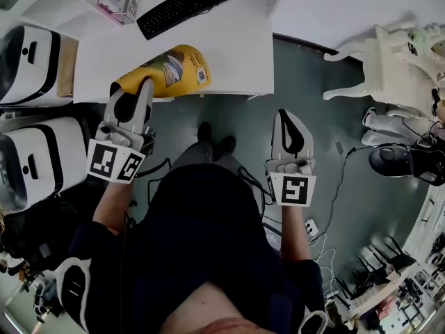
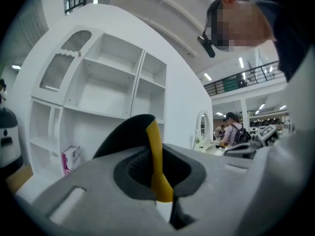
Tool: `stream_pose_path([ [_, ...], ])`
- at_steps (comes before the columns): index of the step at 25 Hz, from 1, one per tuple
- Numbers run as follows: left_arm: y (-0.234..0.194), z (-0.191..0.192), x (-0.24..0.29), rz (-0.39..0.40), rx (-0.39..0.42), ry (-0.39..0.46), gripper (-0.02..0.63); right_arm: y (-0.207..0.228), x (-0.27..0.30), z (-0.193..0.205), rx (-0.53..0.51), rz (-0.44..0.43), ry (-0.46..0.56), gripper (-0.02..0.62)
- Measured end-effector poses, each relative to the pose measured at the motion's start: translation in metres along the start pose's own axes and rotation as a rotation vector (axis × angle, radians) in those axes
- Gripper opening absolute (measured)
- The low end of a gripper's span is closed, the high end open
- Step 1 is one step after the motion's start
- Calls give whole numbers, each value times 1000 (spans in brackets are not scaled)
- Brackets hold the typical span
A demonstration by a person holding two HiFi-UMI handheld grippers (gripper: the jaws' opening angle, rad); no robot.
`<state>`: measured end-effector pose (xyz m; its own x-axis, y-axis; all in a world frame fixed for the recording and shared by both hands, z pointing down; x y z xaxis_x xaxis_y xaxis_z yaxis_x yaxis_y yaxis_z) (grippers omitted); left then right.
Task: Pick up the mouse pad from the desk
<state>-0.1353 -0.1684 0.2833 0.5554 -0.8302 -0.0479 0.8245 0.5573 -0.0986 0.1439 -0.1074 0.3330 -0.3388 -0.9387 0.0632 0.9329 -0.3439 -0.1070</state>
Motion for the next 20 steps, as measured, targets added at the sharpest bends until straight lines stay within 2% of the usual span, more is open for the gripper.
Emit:
stream_pose_path([
  [11, 0, 9, -25, -94, 277, -54, 15, -7, -9, -14, -21, -2, 24, 0],
  [15, -4, 16, -32, -127, 323, -73, 15, -8, -12, -14, -23, 6, 17, 0],
  [20, -1, 20, -34, -166, 347, -44, 15, -7, -15, -13, -20, 25, -7, 0],
])
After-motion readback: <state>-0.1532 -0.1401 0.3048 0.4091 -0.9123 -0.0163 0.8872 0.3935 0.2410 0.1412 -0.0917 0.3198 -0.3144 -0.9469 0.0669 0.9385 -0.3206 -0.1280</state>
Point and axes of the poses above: the fingertips, and each gripper's own axes: x forward along the fingers, y to its right, z out of its underside, the point moved 3 cm from there along -x, backward along the fingers, and after that the axes turned 5 degrees about y, right-handed, at the moved point
